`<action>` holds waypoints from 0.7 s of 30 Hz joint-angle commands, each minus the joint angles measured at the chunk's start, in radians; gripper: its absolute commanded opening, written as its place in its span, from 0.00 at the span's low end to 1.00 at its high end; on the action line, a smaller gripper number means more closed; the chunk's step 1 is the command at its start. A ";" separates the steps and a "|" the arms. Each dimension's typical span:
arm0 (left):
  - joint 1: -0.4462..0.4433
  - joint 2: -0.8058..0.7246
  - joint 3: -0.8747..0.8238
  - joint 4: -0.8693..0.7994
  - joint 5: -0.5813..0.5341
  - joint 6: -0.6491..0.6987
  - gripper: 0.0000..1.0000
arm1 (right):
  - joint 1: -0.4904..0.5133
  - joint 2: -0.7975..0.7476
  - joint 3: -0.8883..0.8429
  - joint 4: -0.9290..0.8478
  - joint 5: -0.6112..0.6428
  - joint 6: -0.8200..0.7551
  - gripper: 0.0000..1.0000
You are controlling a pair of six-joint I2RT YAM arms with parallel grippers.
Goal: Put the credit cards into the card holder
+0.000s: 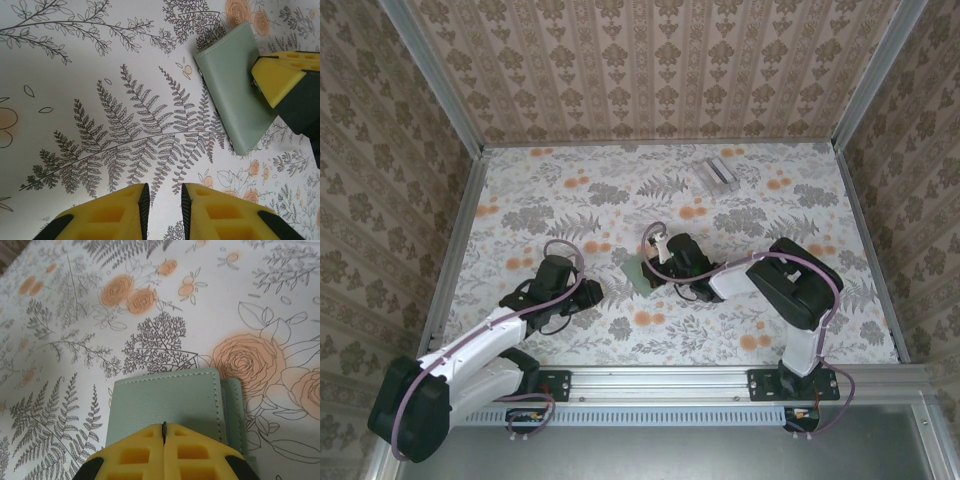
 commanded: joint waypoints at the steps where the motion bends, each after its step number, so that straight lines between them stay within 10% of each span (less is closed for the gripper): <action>1: 0.007 -0.003 -0.016 -0.005 0.002 0.002 0.26 | 0.016 0.070 -0.125 0.065 0.093 -0.011 0.00; 21: 0.062 -0.007 0.022 -0.057 0.011 0.028 0.27 | 0.195 0.280 -0.214 0.206 0.441 -0.244 0.00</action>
